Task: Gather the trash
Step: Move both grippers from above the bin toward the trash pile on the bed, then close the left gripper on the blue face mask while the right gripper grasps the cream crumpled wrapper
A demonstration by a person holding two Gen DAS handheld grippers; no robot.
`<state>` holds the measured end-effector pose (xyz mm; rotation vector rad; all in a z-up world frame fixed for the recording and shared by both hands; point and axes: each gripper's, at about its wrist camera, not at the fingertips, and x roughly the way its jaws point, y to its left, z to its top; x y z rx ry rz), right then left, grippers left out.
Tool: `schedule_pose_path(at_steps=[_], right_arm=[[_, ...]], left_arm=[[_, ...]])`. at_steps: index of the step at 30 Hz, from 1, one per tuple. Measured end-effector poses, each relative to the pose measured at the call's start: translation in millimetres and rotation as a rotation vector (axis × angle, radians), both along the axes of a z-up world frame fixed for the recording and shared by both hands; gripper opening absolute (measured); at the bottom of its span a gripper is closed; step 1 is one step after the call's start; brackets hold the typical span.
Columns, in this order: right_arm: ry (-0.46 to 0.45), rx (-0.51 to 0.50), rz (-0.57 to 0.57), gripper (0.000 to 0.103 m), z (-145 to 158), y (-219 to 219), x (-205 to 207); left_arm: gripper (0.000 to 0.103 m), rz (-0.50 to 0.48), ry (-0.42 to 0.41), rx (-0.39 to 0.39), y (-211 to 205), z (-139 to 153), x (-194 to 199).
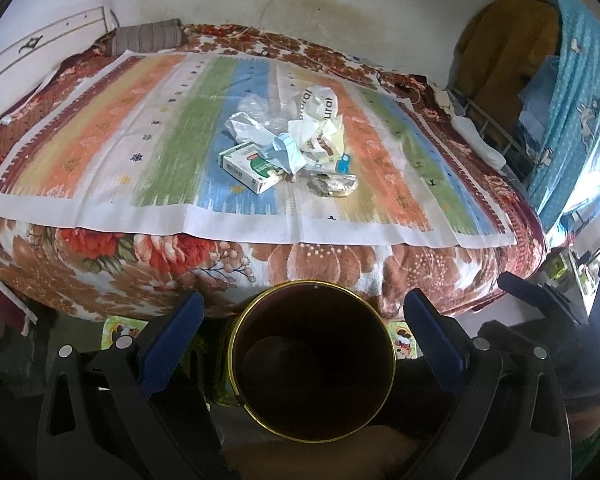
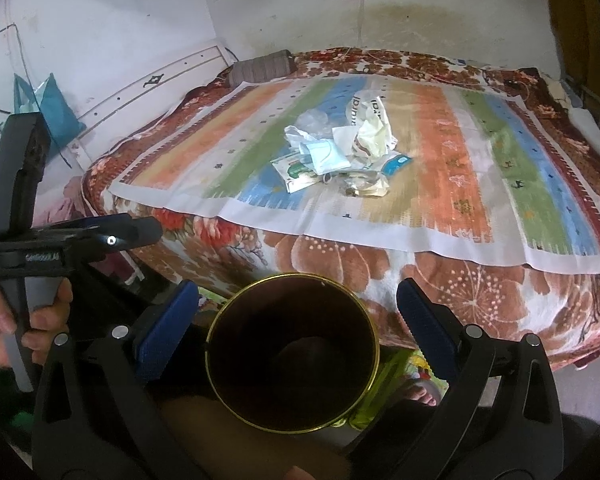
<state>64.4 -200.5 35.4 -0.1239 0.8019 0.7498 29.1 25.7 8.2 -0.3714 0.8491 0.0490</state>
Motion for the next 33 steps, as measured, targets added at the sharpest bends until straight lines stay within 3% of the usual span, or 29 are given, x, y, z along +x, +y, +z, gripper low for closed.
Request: schedule_pose_path(at_steps=[5, 9, 18, 23, 33], right_arm=[[0.004, -0.005, -0.001, 0.094, 4, 4, 17], [0.008, -0.014, -0.007, 0.094, 6, 9, 32], [0.002, -0.062, -0.051, 0.091, 12, 13, 83], [0.064, -0.066, -0.061, 0.087, 5, 17, 111], [0.027, -0.122, -0.048, 0.083, 5, 45, 137]], left_arm=[[0.097, 0.016, 0.008, -0.017, 12, 3, 15], [0.097, -0.004, -0.005, 0.042, 9, 11, 25], [0.097, -0.028, -0.012, 0.089, 22, 24, 65], [0.097, -0.03, 0.018, 0.06, 27, 19, 88], [0.097, 0.033, 0.06, 0.047, 47, 9, 140]])
